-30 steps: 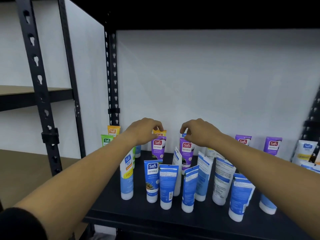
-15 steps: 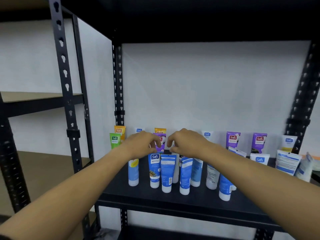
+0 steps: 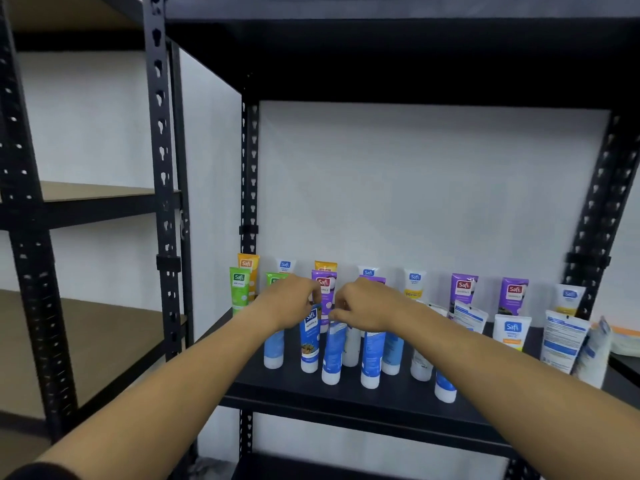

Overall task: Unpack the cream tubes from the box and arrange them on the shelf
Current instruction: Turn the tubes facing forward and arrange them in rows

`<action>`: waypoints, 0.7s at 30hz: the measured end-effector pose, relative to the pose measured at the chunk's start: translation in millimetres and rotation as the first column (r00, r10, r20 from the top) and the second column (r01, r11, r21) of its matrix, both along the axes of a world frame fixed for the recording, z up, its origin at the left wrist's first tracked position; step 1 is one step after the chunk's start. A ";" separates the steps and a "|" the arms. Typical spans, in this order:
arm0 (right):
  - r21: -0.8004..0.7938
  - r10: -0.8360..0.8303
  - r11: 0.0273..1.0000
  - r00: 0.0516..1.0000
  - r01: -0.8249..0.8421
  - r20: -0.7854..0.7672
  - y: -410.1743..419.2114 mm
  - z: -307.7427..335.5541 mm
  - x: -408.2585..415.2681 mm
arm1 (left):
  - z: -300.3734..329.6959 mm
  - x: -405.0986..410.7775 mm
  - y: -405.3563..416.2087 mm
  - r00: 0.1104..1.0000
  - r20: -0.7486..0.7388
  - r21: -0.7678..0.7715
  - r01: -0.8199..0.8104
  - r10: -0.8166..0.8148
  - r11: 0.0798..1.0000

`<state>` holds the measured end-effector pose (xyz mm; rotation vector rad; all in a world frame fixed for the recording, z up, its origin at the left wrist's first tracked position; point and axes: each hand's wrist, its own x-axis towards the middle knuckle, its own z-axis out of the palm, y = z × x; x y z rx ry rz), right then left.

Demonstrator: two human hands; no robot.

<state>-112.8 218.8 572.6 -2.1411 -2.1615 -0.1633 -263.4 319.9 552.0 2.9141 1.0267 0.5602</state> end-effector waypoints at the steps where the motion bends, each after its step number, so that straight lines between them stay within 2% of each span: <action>1: -0.006 0.005 1.000 0.999 -0.005 -0.043 0.5 0.2 -0.6 | -1.3 -0.5 -0.3 1.000 0.010 -0.016 -0.001 0.001 1.000; 4: -0.030 0.015 0.999 0.995 -0.018 -0.100 2.0 0.6 -2.9 | -4.1 -3.1 -0.4 1.000 0.027 -0.047 0.004 -0.003 0.999; 7: -0.035 0.033 0.999 0.996 -0.036 -0.078 4.7 0.2 -3.6 | -6.9 -4.3 0.9 0.999 0.037 -0.069 0.000 0.002 0.998; 15: 0.033 0.054 0.998 0.988 -0.050 -0.147 11.0 -7.0 -8.9 | -6.6 -5.7 -4.2 0.996 0.050 -0.051 -0.065 0.068 0.997; 21: 0.119 0.051 0.992 0.989 -0.034 -0.141 0.9 21.2 -0.6 | 17.1 -7.0 -10.0 0.992 0.043 -0.004 -0.122 0.122 0.993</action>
